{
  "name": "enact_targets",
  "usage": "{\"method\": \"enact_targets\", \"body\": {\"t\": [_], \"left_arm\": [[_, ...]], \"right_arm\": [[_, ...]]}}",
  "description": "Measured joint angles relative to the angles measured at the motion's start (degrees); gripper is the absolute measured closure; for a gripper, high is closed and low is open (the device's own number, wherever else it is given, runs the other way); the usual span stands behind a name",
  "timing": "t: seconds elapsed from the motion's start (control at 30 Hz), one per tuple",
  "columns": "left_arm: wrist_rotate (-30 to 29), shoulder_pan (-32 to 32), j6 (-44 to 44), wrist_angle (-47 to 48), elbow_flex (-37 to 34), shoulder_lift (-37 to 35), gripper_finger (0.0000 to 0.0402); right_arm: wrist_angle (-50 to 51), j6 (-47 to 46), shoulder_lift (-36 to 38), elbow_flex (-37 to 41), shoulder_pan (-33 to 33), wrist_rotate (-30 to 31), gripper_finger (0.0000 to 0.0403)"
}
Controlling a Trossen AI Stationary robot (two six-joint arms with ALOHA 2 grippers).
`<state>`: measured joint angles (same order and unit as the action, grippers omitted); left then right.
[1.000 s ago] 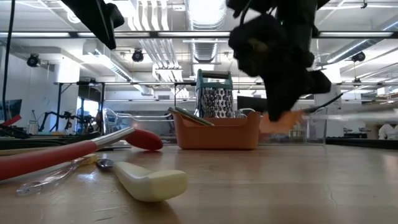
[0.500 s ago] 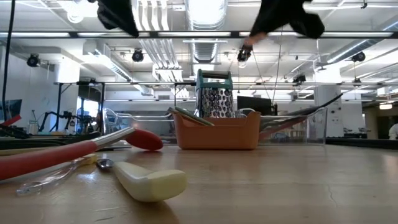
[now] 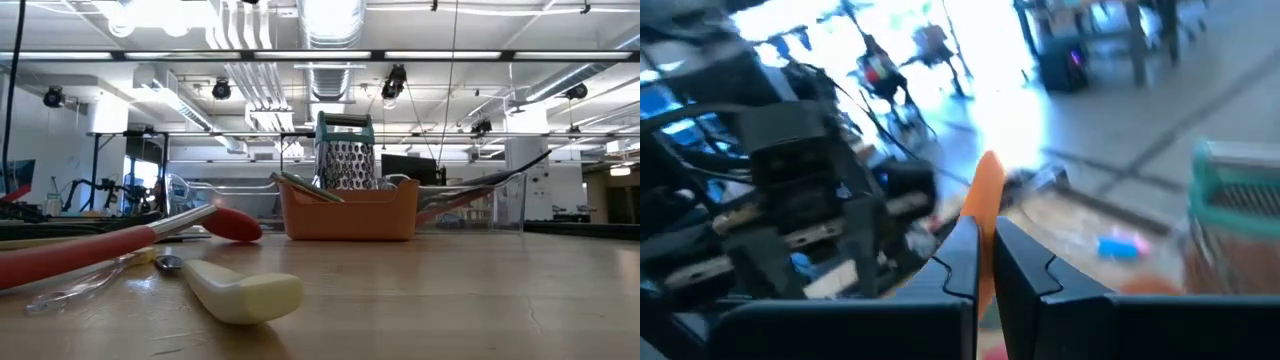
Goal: Pick & Place Kitchen Items
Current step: Put the orange spatula into the left transparent bin
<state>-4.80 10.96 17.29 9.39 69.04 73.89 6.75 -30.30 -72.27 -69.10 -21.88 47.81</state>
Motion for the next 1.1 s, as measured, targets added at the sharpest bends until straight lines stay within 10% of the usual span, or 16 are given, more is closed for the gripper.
{"method": "enact_targets", "body": {"t": [0.2, 1.1], "left_arm": [[9.6, -3.8, 5.5, -4.9, 0.0, 0.0, 0.0262], [19.0, -8.0, 12.9, -14.7, 0.3, 7.5, 0.0262]], "right_arm": [[-5.7, 7.9, -0.2, 0.0, -0.3, -0.3, 0.0394], [-10.0, 12.8, -0.2, 0.0, -0.4, -0.4, 0.0394]]}}
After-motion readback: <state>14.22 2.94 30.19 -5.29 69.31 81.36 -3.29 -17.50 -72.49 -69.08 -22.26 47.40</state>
